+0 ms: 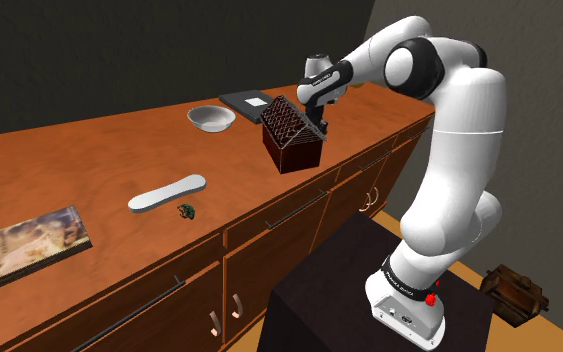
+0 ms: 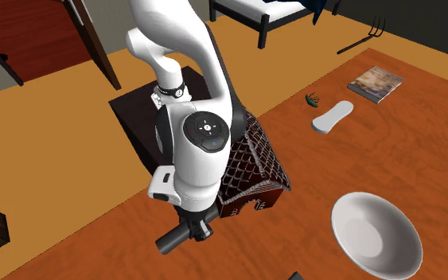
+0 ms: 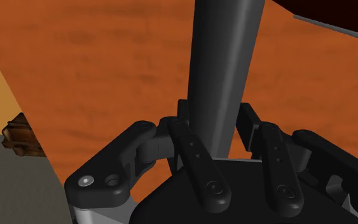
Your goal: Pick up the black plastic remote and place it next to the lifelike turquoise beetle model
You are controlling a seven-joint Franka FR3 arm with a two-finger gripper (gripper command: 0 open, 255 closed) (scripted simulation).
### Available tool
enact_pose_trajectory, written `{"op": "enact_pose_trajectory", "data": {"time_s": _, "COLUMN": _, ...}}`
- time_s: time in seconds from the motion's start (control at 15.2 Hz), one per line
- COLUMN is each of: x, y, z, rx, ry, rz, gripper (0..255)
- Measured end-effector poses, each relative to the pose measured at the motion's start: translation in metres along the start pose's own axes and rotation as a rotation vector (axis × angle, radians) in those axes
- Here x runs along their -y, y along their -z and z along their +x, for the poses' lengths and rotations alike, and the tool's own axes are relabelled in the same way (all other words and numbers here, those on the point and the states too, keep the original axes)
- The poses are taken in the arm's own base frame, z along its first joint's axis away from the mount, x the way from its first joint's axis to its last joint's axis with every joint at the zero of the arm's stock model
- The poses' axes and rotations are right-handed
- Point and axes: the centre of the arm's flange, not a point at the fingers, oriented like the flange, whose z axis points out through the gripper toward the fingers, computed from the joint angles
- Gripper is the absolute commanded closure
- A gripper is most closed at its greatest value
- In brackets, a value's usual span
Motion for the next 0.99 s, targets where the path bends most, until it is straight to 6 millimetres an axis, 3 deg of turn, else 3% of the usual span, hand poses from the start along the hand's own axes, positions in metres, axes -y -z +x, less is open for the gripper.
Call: {"op": "enact_pose_trajectory", "data": {"time_s": 0.99, "x": -0.002, "y": 0.075, "z": 0.019, "rx": 0.001, "ry": 0.001, "rz": -0.001, "gripper": 255}}
